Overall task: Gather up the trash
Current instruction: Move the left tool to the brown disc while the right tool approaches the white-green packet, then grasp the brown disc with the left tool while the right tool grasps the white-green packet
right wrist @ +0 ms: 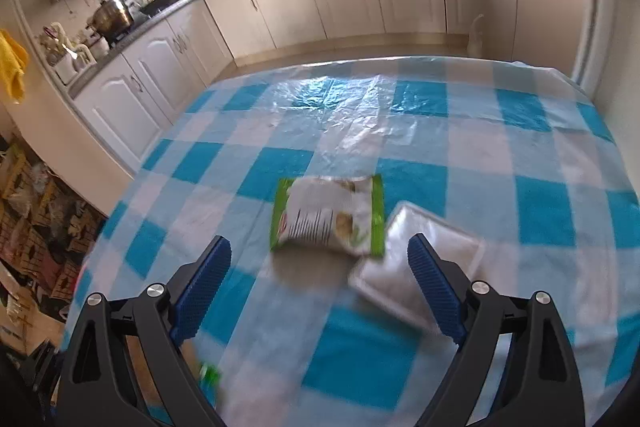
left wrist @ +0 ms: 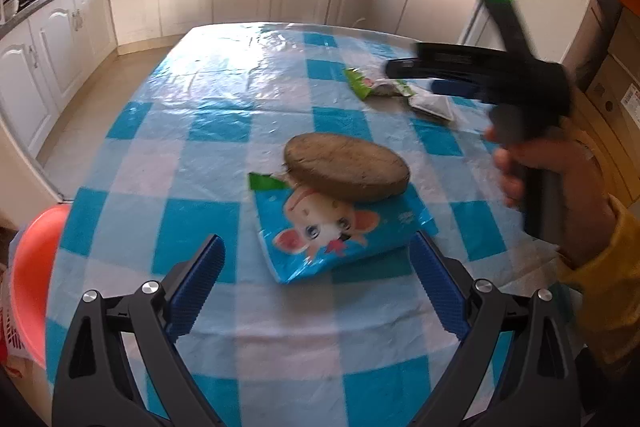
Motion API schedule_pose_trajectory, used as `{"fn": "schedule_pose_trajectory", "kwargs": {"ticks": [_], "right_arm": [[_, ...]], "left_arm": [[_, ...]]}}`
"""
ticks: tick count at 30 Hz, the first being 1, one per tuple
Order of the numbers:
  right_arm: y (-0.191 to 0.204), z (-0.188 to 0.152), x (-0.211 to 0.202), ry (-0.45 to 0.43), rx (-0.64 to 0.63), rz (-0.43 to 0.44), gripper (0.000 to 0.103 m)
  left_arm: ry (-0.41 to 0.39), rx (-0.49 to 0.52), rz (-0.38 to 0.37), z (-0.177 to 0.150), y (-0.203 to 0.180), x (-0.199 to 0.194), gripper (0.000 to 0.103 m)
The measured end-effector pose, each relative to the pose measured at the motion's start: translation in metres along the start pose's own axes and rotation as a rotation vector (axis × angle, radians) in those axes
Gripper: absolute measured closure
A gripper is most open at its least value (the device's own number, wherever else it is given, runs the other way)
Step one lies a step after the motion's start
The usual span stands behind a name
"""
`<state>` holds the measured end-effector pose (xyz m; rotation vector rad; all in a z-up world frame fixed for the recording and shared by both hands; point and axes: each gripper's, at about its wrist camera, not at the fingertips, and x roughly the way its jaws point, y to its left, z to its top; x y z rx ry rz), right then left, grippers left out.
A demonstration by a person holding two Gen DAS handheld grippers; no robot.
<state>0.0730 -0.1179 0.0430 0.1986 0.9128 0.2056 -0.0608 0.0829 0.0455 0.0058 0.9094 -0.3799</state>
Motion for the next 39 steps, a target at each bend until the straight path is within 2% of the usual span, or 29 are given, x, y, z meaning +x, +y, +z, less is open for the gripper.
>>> {"fn": "schedule_pose_trajectory", "kwargs": {"ticks": [6,24,30,32,39], "right_arm": [[0.006,0.013,0.028,0.016,-0.045,-0.046,0.014],[0.025,0.017,0.052,0.023,-0.235,-0.170,0.014],[0.026,0.016,0.050,0.016,-0.273,-0.187,0.030],[0.024,0.015,0.049,0.011,-0.278,-0.190,0.039],[0.020,0.011,0.041,-0.007,-0.272,-0.192,0.052]], "left_arm": [[-0.031,0.019,-0.045,0.015,-0.003,0.009,0.009],[-0.016,0.082,-0.083,0.041,-0.010,0.054,0.009],[0.012,0.067,-0.093,0.046,-0.009,0.065,0.009],[0.014,0.058,-0.098,0.046,-0.008,0.066,0.009],[0.017,0.027,-0.110,0.045,-0.006,0.066,0.011]]}}
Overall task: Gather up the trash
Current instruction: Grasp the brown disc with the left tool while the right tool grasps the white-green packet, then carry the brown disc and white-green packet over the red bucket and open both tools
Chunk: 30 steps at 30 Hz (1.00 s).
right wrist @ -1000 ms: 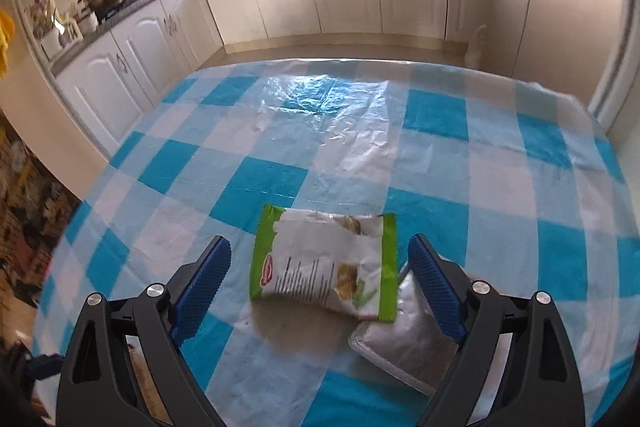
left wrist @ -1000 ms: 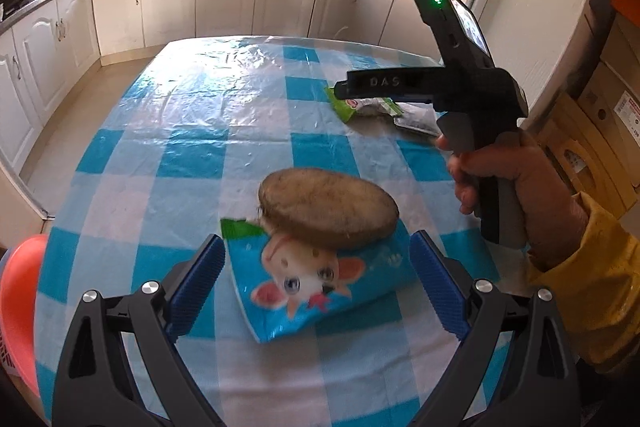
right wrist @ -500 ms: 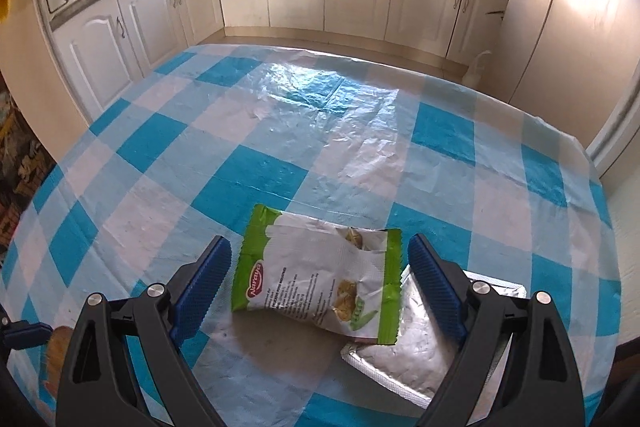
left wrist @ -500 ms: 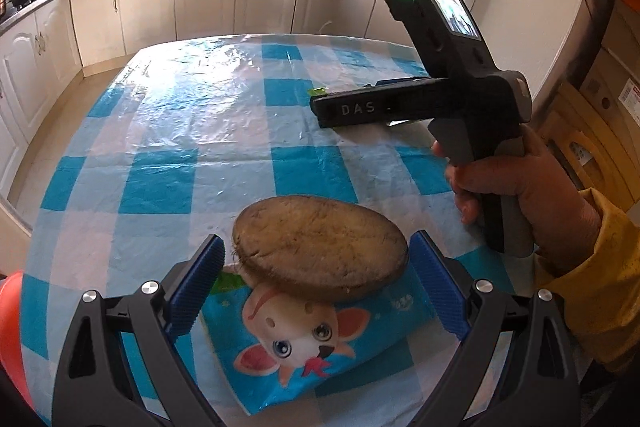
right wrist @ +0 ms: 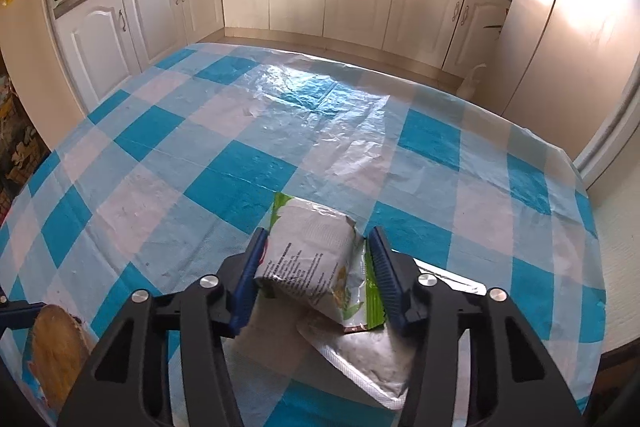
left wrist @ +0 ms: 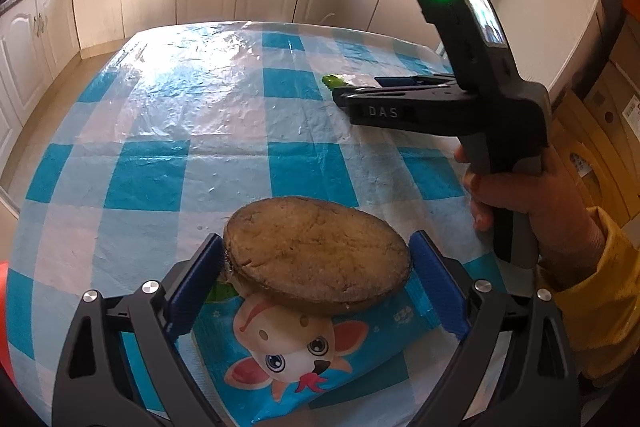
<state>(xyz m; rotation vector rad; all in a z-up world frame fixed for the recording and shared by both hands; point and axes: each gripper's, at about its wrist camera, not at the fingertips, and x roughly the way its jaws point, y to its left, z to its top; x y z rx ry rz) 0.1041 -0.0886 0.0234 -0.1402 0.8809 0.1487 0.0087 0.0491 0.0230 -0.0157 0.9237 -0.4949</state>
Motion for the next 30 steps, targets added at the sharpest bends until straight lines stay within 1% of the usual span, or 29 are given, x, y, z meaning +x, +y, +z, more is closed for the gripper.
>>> {"fn": "schedule_pose_trajectory", "kwargs": {"ticks": [2,7,10,18,24,30], "right_arm": [[0.000,-0.002,-0.003,-0.008,0.007,0.007,0.059],[-0.001,-0.011,-0.013,-0.017,0.036,0.026,0.060],[-0.004,-0.019,-0.021,-0.022,0.069,0.054,0.060],[-0.005,-0.047,-0.048,-0.034,0.137,0.112,0.061],[0.004,-0.068,-0.067,-0.036,0.176,0.156,0.061],[0.020,-0.085,-0.086,-0.046,0.179,0.181,0.061]], "left_arm": [[-0.003,-0.005,0.005,0.000,0.000,0.000,0.011],[-0.007,-0.017,0.010,-0.002,0.001,-0.002,0.012],[-0.010,-0.028,0.013,-0.004,0.002,-0.004,0.012],[-0.025,-0.073,0.013,-0.009,0.009,-0.013,0.012],[-0.060,-0.096,0.000,-0.013,0.013,-0.027,0.012],[-0.096,-0.115,0.007,-0.019,0.019,-0.047,0.012]]}}
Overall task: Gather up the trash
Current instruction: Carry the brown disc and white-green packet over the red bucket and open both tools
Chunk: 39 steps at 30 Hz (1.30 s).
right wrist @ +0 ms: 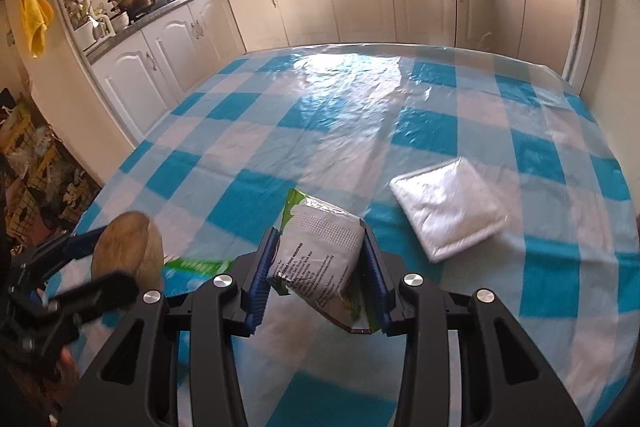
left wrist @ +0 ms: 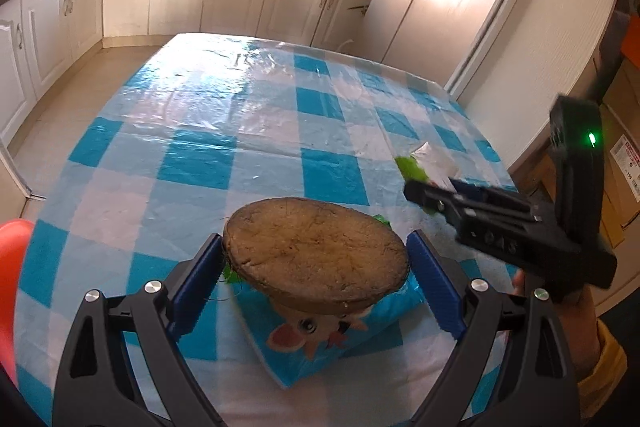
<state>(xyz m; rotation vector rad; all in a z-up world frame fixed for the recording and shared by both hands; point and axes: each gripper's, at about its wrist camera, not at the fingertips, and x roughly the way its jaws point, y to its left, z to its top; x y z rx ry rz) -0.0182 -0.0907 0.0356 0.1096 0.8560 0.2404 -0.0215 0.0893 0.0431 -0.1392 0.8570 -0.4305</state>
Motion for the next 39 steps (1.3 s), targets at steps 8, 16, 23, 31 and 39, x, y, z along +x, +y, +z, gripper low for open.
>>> {"fn": "schedule_pose_trajectory", "kwargs": {"ticks": [8,16,23,31,39], "right_arm": [[0.017,-0.022,-0.019,-0.005,0.014,0.048,0.061],[0.049,-0.032,-0.032,-0.001,-0.027,0.090,0.061],[0.081,-0.030,-0.036,0.011,-0.067,0.139,0.061],[0.127,-0.025,-0.034,0.035,-0.134,0.211,0.061],[0.190,-0.016,-0.020,0.076,-0.235,0.289,0.061]], "left_arm": [[-0.025,-0.030,0.028,-0.011,0.015,-0.025,0.012],[-0.049,-0.057,0.048,-0.023,0.031,-0.049,0.012],[-0.066,-0.100,0.073,-0.038,0.056,-0.075,0.012],[-0.117,-0.168,0.114,-0.052,0.093,-0.113,0.012],[-0.167,-0.269,0.199,-0.068,0.148,-0.151,0.012]]}}
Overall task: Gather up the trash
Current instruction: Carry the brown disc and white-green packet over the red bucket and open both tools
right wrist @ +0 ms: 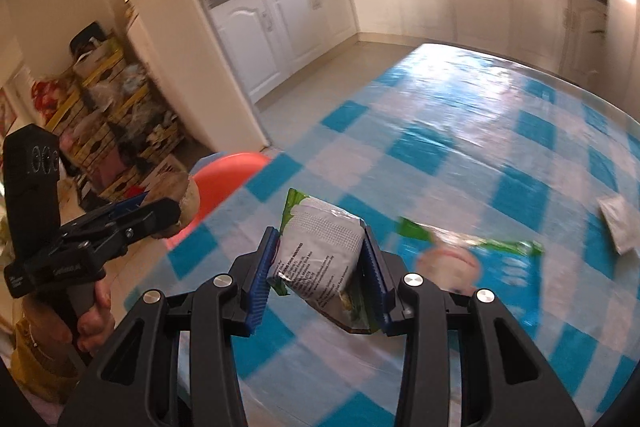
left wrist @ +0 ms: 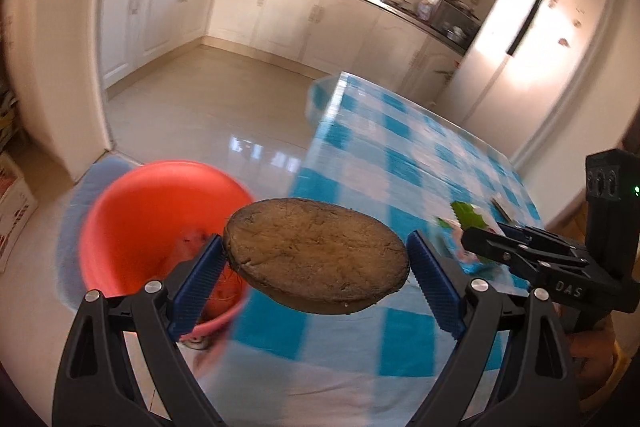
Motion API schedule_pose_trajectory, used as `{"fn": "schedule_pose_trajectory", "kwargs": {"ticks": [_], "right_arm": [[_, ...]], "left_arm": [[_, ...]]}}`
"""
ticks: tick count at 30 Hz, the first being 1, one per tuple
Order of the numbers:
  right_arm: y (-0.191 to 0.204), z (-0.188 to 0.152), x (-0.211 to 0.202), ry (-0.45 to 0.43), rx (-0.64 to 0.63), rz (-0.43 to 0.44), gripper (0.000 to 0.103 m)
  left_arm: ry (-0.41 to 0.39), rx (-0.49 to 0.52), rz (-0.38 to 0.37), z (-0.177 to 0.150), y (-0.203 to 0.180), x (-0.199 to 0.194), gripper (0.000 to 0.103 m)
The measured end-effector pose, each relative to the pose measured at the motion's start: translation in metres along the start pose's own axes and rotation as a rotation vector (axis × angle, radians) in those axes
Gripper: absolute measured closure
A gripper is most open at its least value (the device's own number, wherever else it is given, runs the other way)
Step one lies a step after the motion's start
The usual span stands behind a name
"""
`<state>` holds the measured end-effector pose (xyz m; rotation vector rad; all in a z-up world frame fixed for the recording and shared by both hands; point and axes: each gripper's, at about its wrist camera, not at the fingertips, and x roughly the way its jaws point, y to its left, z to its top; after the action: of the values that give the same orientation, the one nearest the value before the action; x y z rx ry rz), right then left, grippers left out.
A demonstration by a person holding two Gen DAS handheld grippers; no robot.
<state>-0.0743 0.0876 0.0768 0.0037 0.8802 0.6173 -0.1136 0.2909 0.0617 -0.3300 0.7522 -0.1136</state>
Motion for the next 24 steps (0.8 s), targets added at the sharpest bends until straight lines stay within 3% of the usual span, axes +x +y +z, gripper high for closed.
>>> {"fn": "schedule_pose_trajectory", "kwargs": {"ticks": [11,24], "right_arm": [[0.068,0.039,0.050,0.047,-0.145,0.085,0.061],[0.103,0.066,0.123,0.149,-0.153,0.155,0.060]], "left_arm": [[-0.044,-0.117,0.126,0.008,0.081,-0.011,0.012],[0.046,-0.147,0.188,-0.004,0.126,0.032,0.012]]}}
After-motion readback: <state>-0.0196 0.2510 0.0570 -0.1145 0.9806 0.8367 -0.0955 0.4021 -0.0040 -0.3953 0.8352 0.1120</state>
